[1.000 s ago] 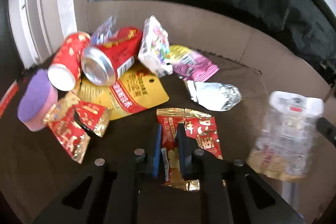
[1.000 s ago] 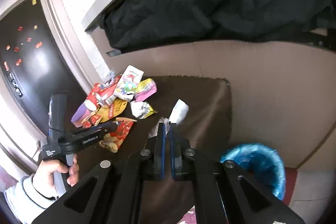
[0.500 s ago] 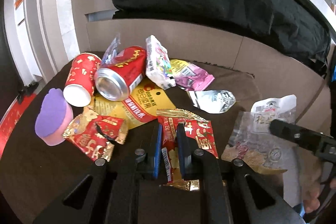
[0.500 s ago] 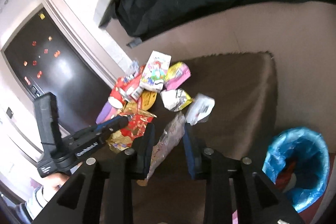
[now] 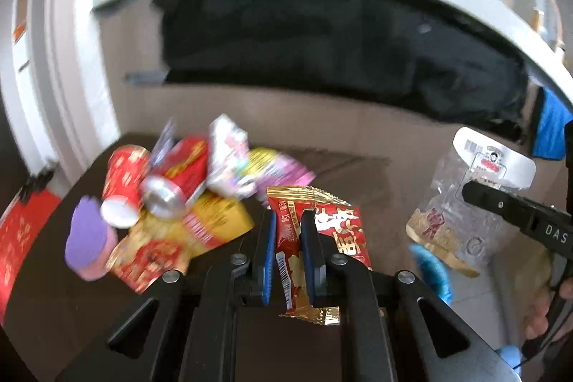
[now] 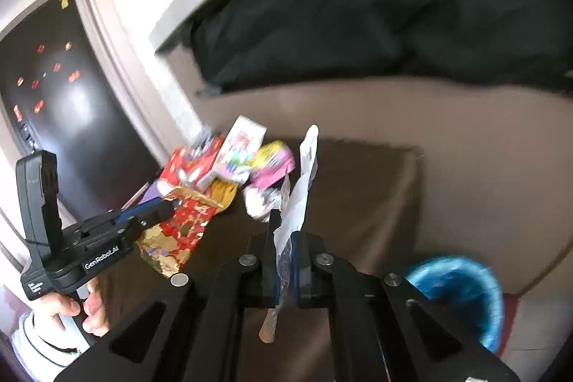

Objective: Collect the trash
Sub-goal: 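Carry both items over the blue bin and open both tools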

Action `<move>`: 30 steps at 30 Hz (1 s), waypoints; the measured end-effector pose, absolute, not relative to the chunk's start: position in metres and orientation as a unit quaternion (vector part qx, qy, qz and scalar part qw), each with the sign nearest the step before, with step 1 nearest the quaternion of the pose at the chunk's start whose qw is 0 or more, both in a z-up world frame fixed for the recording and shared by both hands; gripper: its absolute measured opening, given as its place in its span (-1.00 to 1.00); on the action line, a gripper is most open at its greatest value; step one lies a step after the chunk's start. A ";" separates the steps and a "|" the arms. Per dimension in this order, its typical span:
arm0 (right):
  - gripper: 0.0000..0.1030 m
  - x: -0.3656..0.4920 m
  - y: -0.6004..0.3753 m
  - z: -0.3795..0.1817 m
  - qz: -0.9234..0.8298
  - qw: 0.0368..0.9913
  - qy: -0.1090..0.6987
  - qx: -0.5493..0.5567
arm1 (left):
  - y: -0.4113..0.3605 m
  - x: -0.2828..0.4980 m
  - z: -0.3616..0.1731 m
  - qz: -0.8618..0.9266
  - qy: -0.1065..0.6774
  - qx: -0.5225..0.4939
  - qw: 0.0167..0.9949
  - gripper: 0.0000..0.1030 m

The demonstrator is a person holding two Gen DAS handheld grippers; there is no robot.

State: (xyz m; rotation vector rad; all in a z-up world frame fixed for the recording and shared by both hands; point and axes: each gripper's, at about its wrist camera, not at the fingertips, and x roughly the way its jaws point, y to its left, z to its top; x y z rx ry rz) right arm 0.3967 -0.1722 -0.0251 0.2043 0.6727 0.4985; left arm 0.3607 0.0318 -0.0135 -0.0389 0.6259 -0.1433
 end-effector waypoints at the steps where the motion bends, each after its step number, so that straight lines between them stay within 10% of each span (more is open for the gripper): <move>1: -0.92 0.392 -0.184 -0.017 0.232 0.914 0.317 0.098 | 0.021 0.360 -0.008 -0.078 0.303 -0.016 0.950 -0.73; 10: -0.92 0.357 -0.286 0.002 0.154 0.937 0.300 0.095 | -0.101 0.373 -0.002 -0.165 0.317 -0.006 0.934 -0.72; 30: -0.79 0.400 -0.361 -0.168 0.112 0.878 0.435 0.165 | -0.215 0.437 -0.143 -0.182 0.503 0.029 0.844 -0.63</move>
